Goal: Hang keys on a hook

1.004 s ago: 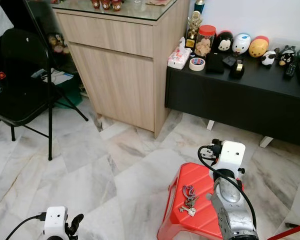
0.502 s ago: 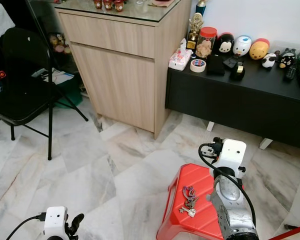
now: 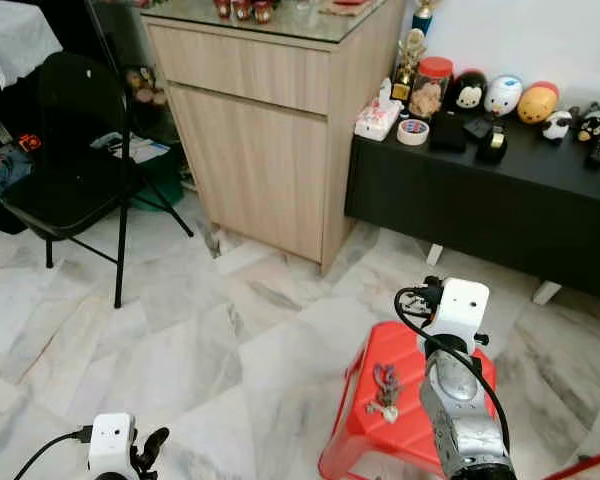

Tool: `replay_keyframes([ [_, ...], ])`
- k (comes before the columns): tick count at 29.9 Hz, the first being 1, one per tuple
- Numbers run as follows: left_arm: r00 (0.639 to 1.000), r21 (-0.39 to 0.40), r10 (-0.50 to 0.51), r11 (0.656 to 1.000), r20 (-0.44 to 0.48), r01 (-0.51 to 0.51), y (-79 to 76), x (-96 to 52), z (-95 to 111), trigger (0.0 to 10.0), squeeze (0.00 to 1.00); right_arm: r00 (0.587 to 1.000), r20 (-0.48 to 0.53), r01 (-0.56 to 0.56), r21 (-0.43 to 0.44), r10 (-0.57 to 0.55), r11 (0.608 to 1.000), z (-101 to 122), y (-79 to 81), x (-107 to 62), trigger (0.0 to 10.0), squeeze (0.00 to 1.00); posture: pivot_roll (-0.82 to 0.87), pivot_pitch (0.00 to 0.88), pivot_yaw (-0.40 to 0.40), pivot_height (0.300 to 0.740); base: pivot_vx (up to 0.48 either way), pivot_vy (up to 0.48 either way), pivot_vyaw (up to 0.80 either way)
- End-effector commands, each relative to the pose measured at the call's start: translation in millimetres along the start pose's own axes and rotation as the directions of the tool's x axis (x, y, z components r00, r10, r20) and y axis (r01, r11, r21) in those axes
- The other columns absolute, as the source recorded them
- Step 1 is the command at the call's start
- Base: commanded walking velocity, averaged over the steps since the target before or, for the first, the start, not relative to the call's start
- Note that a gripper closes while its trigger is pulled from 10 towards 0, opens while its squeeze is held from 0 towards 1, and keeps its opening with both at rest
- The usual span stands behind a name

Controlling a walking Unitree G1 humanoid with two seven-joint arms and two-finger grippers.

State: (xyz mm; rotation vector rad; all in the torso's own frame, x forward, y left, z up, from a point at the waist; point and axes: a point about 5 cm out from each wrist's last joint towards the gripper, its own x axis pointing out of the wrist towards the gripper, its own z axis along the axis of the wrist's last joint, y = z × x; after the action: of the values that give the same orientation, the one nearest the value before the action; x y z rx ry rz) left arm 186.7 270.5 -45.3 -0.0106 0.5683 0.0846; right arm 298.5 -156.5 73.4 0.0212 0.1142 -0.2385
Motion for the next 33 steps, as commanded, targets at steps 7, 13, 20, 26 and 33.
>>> replay_keyframes([
  [7,1.0,-0.012,0.013,1.0,-0.028,-0.013,2.7,-4.7,-8.3,10.0,0.0,1.0,-0.008,0.008,0.013,-0.008,1.0,-1.2,1.0,-0.3,10.0,0.0,0.09,0.037,0.011,0.74,-0.282,0.0,0.0],
  [13,1.0,-0.012,0.017,1.0,-0.025,-0.018,3.2,-5.1,-8.5,10.0,0.0,1.0,-0.012,0.01,0.012,-0.01,1.0,-1.6,0.8,-0.4,10.0,0.0,0.09,0.042,0.011,0.74,-0.27,0.0,0.0],
  [20,1.0,-0.014,0.016,1.0,-0.02,-0.016,3.7,-5.4,-8.2,10.0,0.0,1.0,-0.018,0.008,0.01,-0.008,1.0,-1.7,1.6,-0.5,10.0,0.0,0.09,0.047,0.012,0.74,-0.268,0.0,0.0],
  [26,1.0,-0.028,0.012,1.0,0.009,-0.012,3.4,-5.4,-5.7,10.0,0.0,0.997,-0.071,-0.025,-0.013,0.024,1.0,-7.2,4.4,1.0,10.0,0.0,0.09,0.053,0.013,0.74,-0.258,0.0,0.0],
  [33,0.999,-0.029,-0.016,0.999,0.05,0.017,1.7,-5.3,-1.9,10.0,0.0,0.991,-0.111,-0.079,-0.041,0.074,0.996,-7.9,7.0,3.1,10.0,0.0,0.09,0.061,0.014,0.74,0.0,0.0,0.0],
])
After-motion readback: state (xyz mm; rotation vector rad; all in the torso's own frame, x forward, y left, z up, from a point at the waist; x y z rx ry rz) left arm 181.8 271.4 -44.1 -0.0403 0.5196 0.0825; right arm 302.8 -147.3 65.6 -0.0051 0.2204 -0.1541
